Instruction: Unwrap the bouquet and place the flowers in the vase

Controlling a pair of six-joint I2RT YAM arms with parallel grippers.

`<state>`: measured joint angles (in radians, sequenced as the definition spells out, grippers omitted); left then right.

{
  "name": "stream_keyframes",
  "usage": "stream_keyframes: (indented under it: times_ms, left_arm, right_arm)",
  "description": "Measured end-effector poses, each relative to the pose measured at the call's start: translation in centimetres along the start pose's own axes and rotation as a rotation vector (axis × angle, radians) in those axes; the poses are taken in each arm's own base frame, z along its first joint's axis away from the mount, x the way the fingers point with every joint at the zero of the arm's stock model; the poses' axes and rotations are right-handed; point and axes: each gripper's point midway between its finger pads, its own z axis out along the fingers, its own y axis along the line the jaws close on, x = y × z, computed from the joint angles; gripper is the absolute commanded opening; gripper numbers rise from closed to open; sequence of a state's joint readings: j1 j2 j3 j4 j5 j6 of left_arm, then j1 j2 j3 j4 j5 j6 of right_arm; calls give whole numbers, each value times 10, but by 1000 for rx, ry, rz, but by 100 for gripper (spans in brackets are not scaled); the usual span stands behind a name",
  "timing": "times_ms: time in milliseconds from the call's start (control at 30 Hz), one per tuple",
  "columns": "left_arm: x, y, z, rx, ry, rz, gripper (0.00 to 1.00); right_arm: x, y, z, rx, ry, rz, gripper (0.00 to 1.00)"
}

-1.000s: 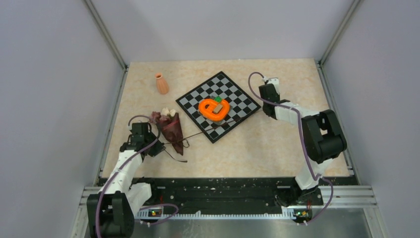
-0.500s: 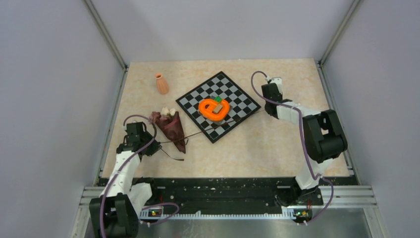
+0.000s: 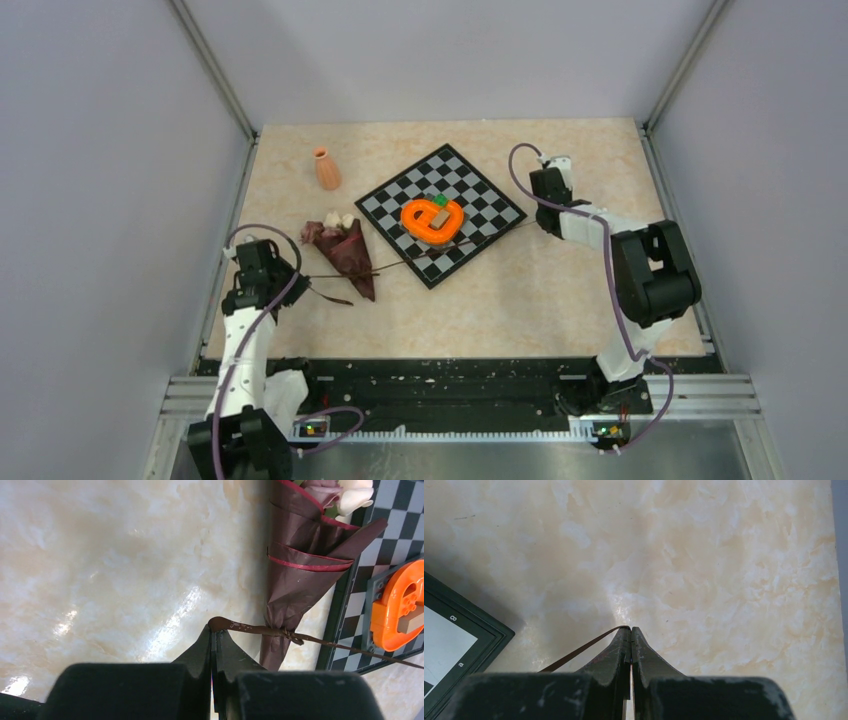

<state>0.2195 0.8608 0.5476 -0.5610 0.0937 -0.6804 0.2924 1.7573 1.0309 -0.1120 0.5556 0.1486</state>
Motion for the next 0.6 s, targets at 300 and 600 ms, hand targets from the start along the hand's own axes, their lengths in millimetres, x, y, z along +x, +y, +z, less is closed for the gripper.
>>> stream_keyframes:
  times_ms: [300,600]
  left_arm:
    - [-13,9,-6,-41,-38,-15,0]
    - [-21,24,-7,-104,-72,-33,0]
  right_arm:
    - [0,-1,1,3,1,2,0]
    - [2,-4,3,9,7,4,0]
